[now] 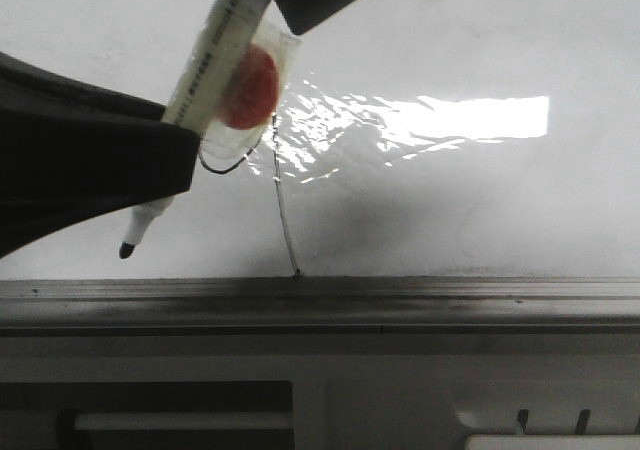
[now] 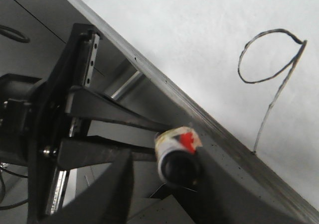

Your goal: Write number 9 on whiteboard

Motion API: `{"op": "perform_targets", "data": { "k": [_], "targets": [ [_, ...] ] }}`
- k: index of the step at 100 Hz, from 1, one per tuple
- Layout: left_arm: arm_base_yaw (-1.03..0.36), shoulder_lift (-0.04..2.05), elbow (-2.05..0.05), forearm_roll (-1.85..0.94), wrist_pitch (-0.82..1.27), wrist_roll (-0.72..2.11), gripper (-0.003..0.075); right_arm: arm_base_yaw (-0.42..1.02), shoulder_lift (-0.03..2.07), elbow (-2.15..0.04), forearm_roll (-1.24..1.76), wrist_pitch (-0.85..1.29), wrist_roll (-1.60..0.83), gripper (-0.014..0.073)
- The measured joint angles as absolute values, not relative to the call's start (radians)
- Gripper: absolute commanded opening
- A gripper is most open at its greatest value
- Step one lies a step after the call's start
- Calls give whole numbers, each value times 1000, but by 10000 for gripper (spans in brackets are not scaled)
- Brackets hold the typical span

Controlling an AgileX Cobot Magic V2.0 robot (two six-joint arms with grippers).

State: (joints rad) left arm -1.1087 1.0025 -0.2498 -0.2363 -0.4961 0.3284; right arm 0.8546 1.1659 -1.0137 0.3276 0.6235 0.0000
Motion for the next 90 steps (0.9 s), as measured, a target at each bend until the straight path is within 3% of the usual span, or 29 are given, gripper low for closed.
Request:
{"op": "perform_targets", "data": {
  "k": [41, 90],
  "targets": [
    [-1109, 1003, -250, -975, -607, 326, -20, 855, 1166, -1014, 330, 570, 0, 399],
    [-1109, 1043, -250, -1096, -564, 328, -20, 855, 1166, -1014, 345, 575, 0, 389]
  ]
}}
